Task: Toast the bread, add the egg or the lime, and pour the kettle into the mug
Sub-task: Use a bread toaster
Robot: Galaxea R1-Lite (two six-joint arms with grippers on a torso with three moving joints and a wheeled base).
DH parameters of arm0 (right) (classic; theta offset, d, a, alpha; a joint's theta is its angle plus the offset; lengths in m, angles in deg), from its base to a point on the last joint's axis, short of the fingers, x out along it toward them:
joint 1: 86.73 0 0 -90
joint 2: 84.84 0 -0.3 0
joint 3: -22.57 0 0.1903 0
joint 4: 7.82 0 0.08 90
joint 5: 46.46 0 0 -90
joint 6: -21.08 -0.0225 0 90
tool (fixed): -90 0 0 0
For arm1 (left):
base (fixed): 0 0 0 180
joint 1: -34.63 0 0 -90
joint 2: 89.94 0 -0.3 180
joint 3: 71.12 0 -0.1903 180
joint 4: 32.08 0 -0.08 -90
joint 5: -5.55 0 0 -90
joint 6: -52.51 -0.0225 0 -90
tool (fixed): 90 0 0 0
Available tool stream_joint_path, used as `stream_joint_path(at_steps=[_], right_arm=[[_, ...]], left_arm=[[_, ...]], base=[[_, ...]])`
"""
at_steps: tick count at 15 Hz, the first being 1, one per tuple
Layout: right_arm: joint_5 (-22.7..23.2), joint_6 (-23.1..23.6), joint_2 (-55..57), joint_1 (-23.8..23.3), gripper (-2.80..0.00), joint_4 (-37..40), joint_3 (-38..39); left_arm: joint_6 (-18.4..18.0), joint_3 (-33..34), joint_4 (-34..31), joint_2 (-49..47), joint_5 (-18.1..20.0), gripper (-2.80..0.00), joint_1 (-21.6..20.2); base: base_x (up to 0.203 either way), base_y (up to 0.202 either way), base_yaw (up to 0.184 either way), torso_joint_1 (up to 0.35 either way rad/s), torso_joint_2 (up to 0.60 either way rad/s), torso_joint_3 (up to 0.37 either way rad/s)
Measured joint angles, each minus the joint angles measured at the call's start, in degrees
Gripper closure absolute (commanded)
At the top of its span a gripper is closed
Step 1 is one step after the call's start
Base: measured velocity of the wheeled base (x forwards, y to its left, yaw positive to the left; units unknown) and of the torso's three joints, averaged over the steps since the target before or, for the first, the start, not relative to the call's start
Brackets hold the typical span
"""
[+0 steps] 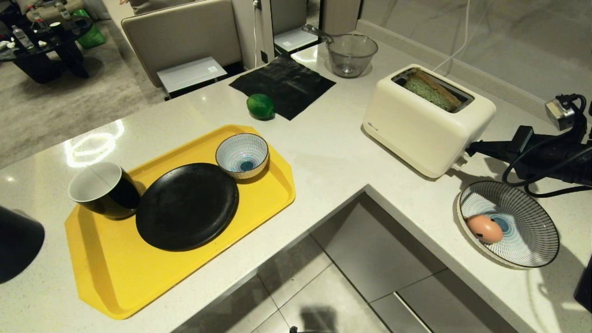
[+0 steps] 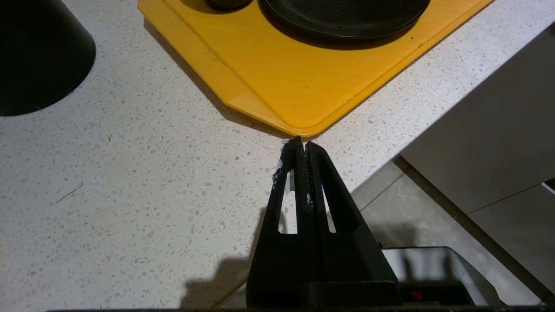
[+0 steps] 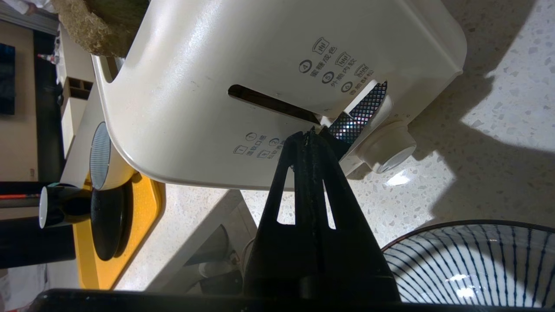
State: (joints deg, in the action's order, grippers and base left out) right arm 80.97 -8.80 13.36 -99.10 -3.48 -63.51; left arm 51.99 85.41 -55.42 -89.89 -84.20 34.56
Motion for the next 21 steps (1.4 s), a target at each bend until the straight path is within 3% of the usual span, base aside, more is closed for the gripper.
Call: stream_joint_path(at_steps=[21], right_arm=[[0.04,0.06,-0.61,0.02,0.0,-0.02,0.12]], left_arm=[[-0.01,0.0,-0.01,0.0,-0.01,0.0,0.0]], base=[[0.0,0.0,0.0,0.0,0.0,0.0]])
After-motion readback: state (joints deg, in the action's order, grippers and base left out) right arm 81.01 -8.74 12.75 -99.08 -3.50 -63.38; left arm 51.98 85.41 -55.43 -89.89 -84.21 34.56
